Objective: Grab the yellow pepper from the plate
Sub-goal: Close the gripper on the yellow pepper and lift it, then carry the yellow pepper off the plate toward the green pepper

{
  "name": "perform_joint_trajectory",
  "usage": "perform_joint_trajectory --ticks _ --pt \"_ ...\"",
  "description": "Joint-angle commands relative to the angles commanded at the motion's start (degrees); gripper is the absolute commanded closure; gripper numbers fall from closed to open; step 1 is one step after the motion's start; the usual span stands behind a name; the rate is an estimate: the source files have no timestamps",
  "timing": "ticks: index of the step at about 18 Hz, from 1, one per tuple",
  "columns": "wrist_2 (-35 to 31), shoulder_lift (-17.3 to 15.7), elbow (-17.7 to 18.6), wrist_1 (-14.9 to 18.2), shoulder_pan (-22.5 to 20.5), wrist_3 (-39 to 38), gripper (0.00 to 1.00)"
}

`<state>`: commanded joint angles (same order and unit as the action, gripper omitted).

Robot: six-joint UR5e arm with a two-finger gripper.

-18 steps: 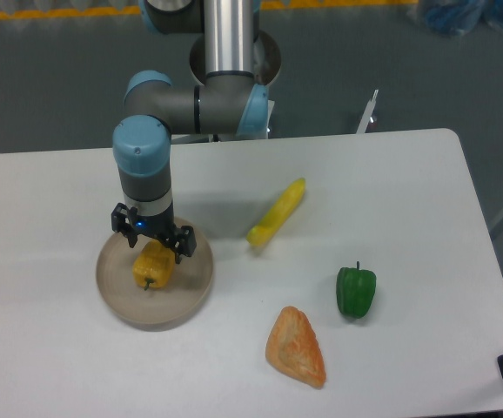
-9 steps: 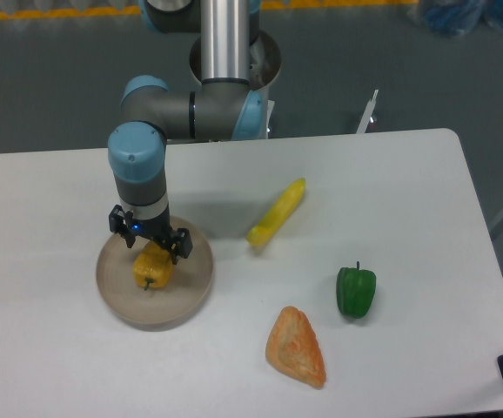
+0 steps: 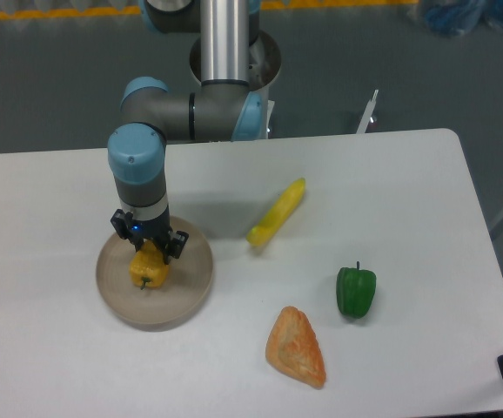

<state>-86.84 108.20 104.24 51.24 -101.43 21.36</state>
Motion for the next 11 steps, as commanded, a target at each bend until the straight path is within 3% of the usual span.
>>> perform_joint_trajectory --ticks 6,11 --pt "-0.5 -2.1 -3.0 0.7 -1.1 1.5 0.65" --pt "-3.7 -5.3 -3.6 2.3 -12.5 14.0 0.65"
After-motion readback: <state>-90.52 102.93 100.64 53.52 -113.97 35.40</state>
